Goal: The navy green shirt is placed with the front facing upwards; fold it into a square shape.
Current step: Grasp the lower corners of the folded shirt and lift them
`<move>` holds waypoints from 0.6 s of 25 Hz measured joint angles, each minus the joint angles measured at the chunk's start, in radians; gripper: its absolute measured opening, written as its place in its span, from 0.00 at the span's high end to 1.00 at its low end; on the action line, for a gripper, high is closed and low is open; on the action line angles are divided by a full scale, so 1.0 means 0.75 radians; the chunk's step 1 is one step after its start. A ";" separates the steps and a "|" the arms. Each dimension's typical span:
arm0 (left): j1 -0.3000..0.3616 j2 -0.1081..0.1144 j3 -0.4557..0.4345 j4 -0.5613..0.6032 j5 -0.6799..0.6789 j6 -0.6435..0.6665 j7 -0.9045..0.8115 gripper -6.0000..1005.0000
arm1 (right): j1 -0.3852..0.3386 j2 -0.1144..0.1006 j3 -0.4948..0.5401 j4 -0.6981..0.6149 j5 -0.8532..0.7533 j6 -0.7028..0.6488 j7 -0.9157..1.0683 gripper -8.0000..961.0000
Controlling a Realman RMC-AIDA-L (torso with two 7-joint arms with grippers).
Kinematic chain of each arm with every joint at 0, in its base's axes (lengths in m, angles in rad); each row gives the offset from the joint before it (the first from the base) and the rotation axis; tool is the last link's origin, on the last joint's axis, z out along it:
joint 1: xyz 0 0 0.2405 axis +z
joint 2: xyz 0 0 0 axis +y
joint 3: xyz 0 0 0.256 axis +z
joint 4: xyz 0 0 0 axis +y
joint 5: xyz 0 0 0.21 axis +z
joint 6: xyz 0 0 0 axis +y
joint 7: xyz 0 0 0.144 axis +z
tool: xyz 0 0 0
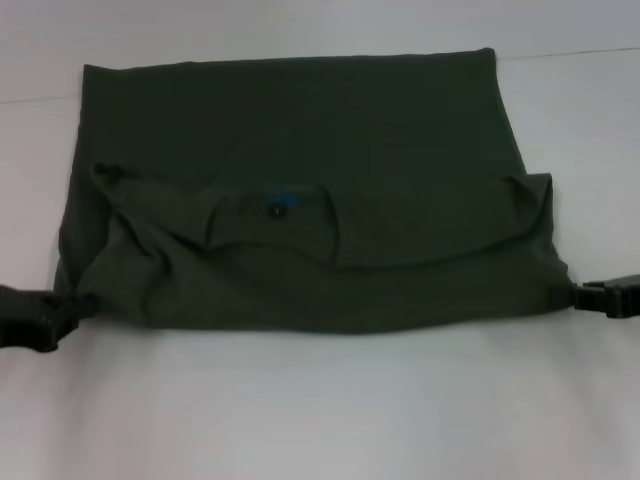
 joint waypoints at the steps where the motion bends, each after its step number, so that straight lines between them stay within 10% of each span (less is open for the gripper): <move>1: 0.007 0.001 -0.013 0.000 0.004 0.019 0.009 0.95 | -0.010 -0.004 0.000 0.000 0.000 -0.010 -0.006 0.91; 15: 0.097 0.002 -0.122 0.013 0.037 0.205 0.099 0.95 | -0.075 -0.022 0.003 -0.014 -0.053 -0.092 -0.029 0.91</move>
